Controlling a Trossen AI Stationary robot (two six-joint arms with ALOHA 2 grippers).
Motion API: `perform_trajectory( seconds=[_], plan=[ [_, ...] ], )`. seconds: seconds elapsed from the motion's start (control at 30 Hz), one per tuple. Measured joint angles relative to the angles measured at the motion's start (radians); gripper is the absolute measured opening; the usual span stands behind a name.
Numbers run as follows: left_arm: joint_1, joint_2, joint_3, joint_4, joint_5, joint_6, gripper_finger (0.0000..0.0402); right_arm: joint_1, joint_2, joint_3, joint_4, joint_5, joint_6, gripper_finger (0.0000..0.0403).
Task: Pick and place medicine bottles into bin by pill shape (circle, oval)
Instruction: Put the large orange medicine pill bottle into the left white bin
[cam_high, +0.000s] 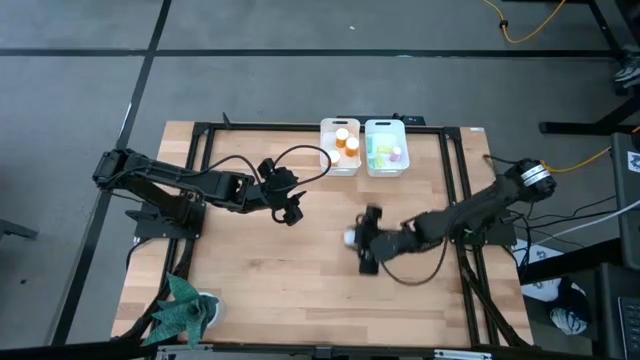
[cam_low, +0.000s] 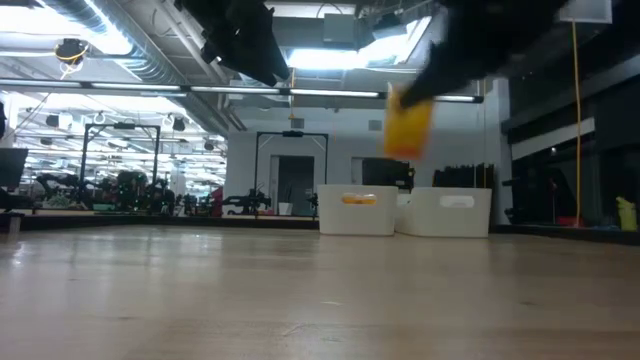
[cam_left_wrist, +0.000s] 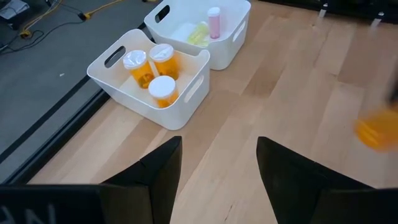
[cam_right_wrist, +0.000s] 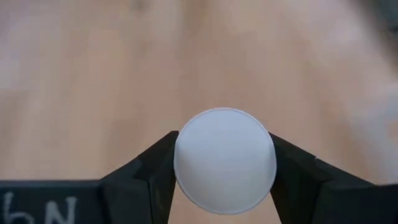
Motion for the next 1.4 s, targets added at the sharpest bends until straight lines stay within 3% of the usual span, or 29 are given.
perform_trajectory(
  seconds=[0.13, 0.27, 0.57, 0.73, 0.87, 1.03, 1.4],
  plan=[
    [0.000, 0.000, 0.000, 0.001, 0.000, 0.000, 0.0199, -0.106, -0.087, 0.032, -0.022, 0.115, -0.136, 0.0203],
    [0.000, 0.000, 0.000, 0.004, 0.000, 0.000, 0.0199, -0.250, -0.127, 0.039, 0.013, 0.118, -0.200, 0.0203],
    [0.000, 0.000, 0.000, 0.003, 0.000, 0.005, 0.0199, -0.582, -0.036, 0.040, 0.054, 0.012, -0.208, 0.0203],
    [0.000, 0.000, 0.000, 0.002, 0.000, 0.005, 0.0199, -0.724, 0.055, 0.040, 0.104, -0.132, -0.195, 0.0206],
    [0.000, 0.000, 0.000, 0.002, 0.000, 0.005, 0.0199, -0.792, 0.130, 0.040, 0.161, -0.168, -0.199, 0.0207],
    [0.000, 0.000, 0.000, 0.001, 0.000, 0.005, 0.0199, -0.828, 0.219, 0.036, 0.208, -0.300, -0.182, 0.0209],
    [0.000, 0.000, 0.000, 0.000, 0.000, 0.005, 0.0199, -0.836, 0.253, 0.039, 0.245, -0.300, -0.181, 0.0210]
  ],
)
